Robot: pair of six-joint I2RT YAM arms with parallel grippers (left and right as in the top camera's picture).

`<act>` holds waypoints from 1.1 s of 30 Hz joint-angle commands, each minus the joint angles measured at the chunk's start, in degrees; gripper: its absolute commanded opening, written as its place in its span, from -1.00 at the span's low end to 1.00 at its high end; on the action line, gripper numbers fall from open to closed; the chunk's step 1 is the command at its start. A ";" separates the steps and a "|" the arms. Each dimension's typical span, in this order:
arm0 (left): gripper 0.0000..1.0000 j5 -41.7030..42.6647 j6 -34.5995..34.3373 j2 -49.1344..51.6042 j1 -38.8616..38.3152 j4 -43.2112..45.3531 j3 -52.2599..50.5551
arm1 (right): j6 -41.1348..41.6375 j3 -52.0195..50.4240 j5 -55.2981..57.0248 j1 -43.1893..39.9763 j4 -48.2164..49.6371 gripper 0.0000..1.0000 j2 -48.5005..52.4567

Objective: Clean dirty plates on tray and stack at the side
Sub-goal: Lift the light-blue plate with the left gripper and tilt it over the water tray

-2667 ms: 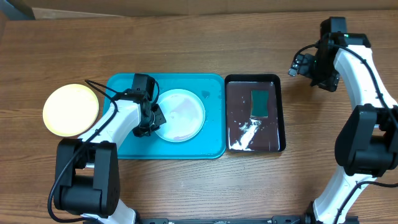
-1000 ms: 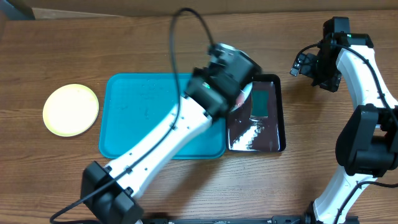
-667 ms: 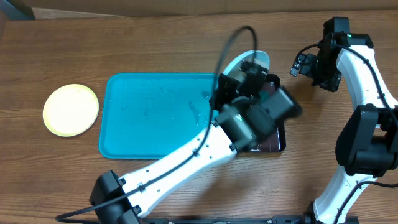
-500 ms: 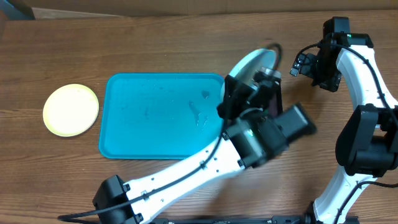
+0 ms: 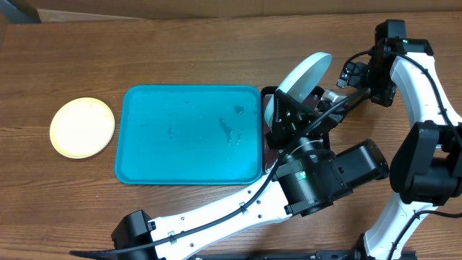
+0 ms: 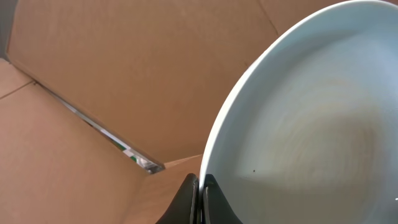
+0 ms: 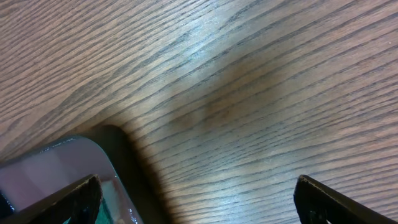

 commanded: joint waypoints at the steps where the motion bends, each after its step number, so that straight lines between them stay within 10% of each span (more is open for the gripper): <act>1: -0.92 -2.36 0.52 0.17 0.04 0.50 1.53 | 0.24 0.76 -0.33 -0.13 0.28 1.00 -0.52; 16: -0.92 2.43 0.26 0.17 0.35 0.28 1.51 | 0.24 0.76 -0.33 -0.13 0.28 1.00 -0.52; 33: -0.92 62.84 -16.65 0.28 13.27 -10.05 -2.19 | 0.24 0.76 -0.33 -0.13 0.28 1.00 -0.52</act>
